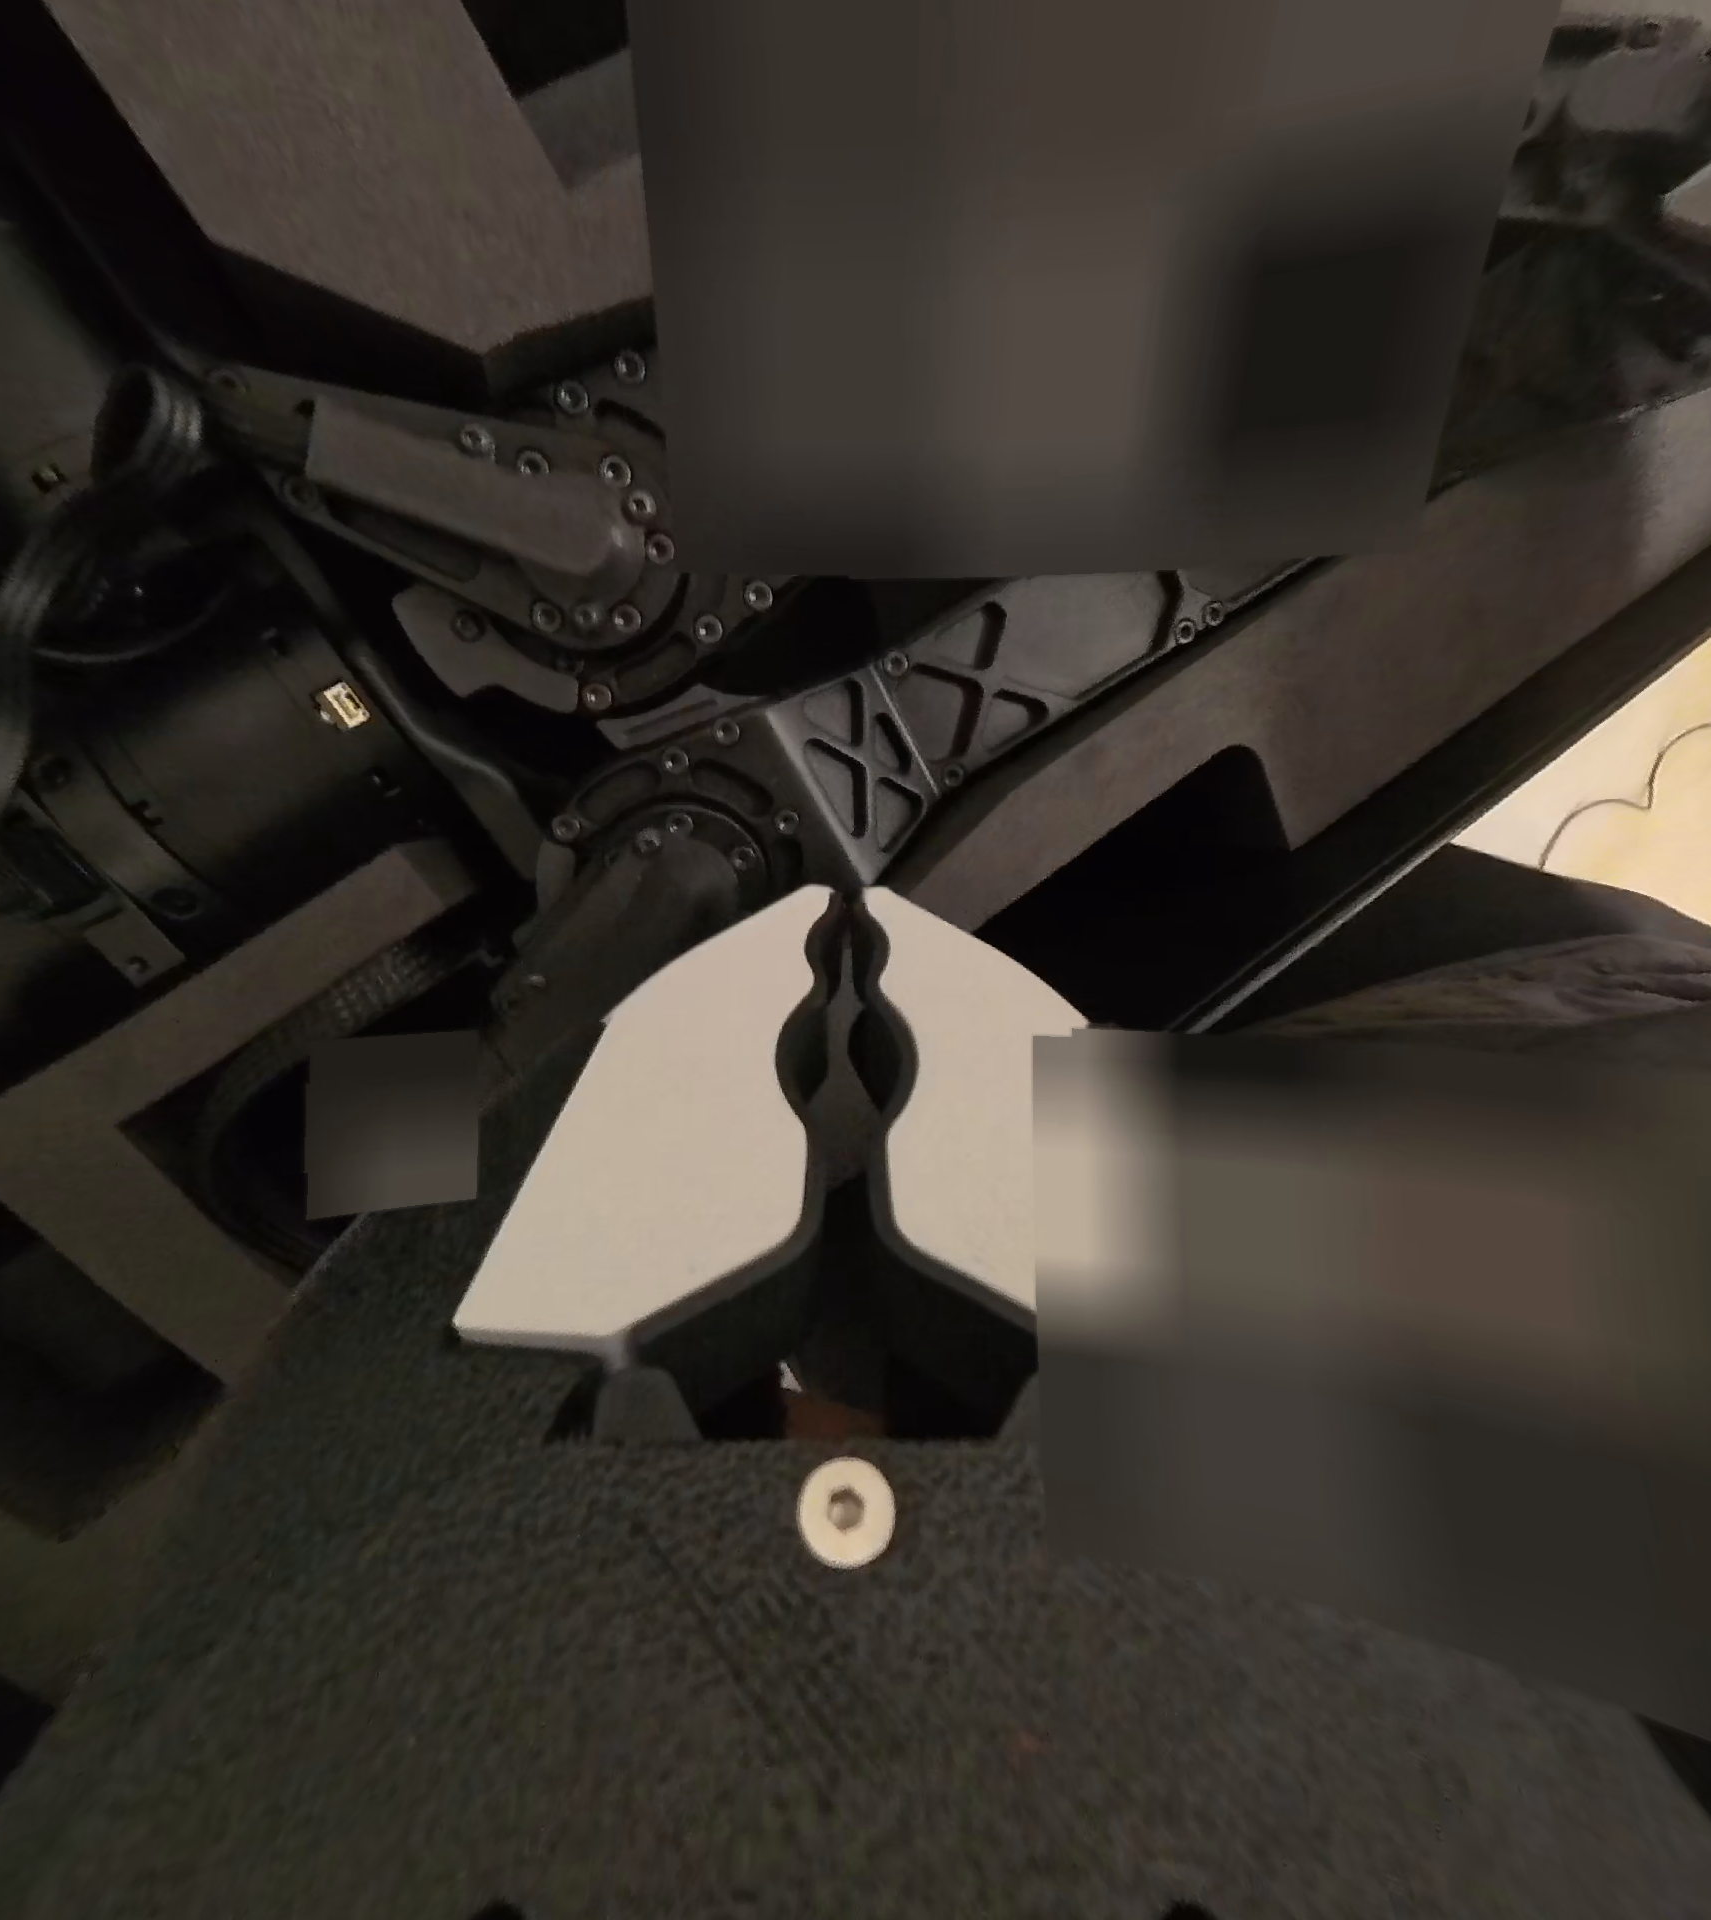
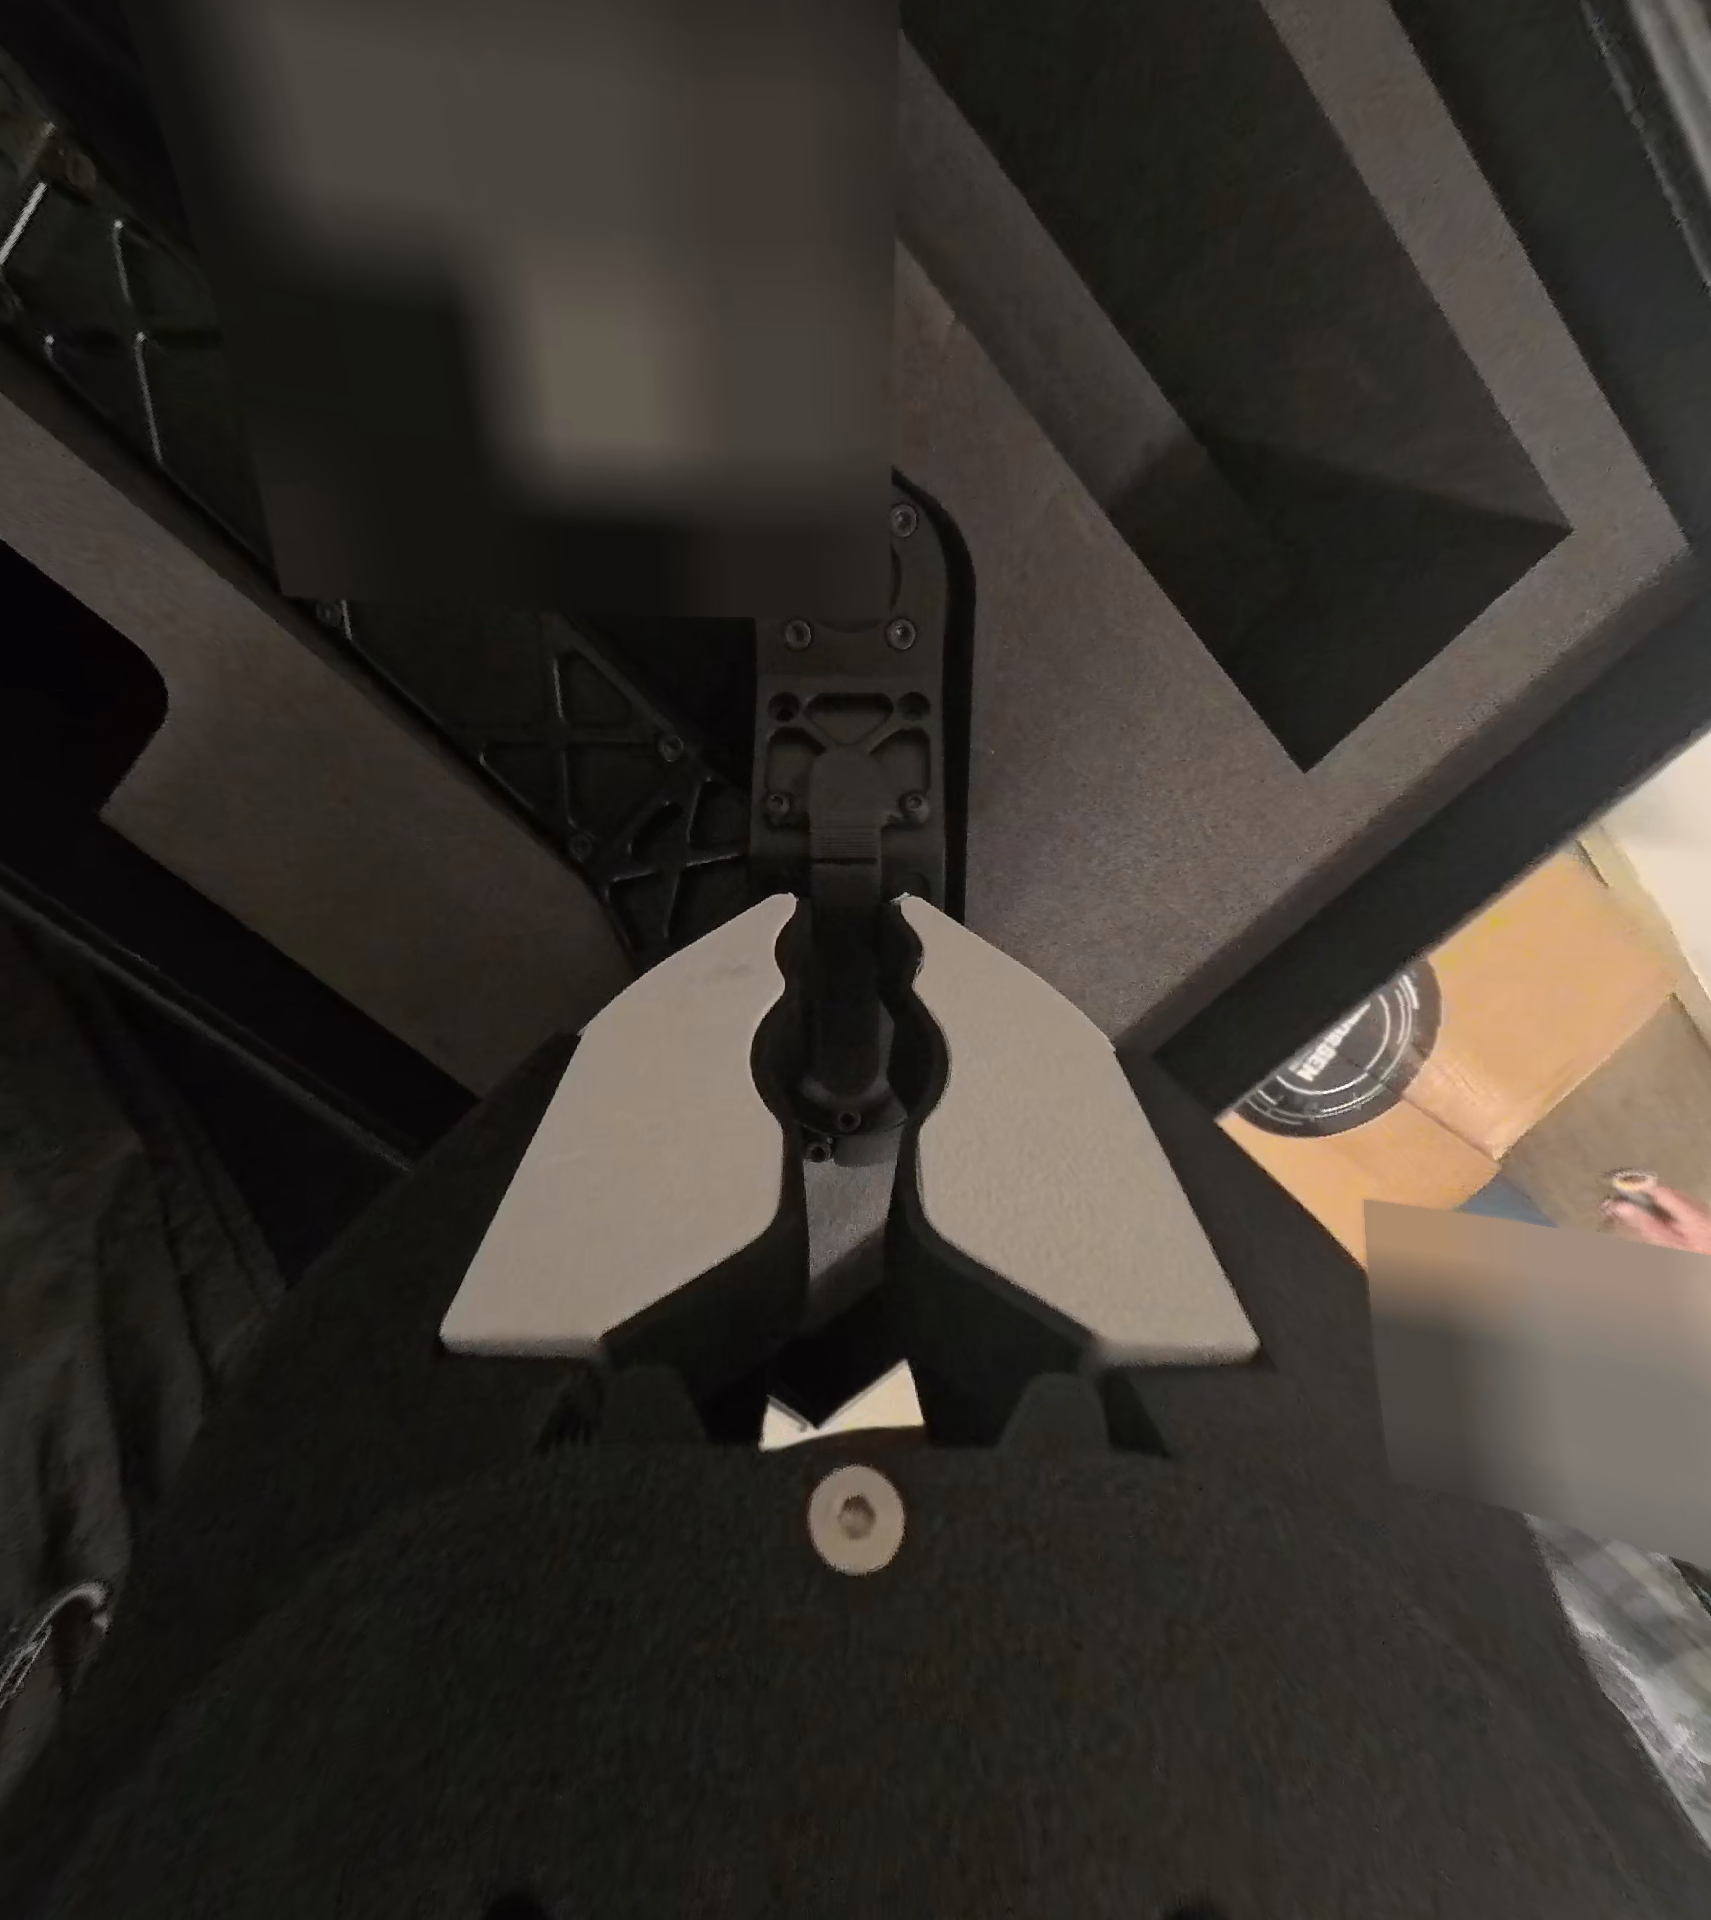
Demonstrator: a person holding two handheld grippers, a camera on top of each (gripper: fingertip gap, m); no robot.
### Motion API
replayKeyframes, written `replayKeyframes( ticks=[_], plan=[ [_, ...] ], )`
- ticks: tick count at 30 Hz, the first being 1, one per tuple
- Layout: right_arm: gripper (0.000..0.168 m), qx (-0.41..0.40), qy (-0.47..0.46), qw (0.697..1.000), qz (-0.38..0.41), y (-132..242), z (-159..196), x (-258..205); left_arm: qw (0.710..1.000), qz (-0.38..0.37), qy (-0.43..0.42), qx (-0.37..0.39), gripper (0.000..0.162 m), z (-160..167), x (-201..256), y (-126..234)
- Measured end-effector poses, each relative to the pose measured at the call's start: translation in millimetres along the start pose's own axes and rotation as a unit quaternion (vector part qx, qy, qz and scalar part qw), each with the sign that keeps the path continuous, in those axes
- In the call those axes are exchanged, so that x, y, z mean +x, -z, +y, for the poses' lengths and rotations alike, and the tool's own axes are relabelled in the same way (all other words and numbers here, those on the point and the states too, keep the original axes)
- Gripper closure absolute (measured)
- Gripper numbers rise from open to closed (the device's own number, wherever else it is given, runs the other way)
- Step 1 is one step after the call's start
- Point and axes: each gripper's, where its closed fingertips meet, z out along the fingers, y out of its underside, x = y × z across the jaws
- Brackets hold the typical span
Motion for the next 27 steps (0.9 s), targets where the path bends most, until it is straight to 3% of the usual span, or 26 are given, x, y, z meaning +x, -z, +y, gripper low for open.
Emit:
replayKeyframes(
  ticks=[13, 22, 24, 26, 27],
  plan=[
    [0.157, -0.013, 0.011, 1.000, 0.017, 31, -17, -4, 1.000, 0.020, -0.012, 0.014, 0.160, -6, -17, 10],
    [0.157, -0.013, 0.019, 0.999, 0.027, 53, -30, -9, 0.989, 0.056, -0.123, 0.055, 0.144, -27, 12, 18],
    [0.157, -0.010, 0.018, 0.999, 0.027, 56, -32, -10, 0.984, 0.052, -0.158, 0.063, 0.129, -33, 22, 17],
    [0.157, -0.007, 0.008, 1.000, 0.021, 54, -31, -10, 0.979, 0.050, -0.186, 0.074, 0.096, -41, 34, 13],
    [0.157, -0.007, 0.003, 1.000, 0.021, 53, -31, -9, 0.976, 0.057, -0.197, 0.079, 0.090, -45, 41, 10]
  ],
)
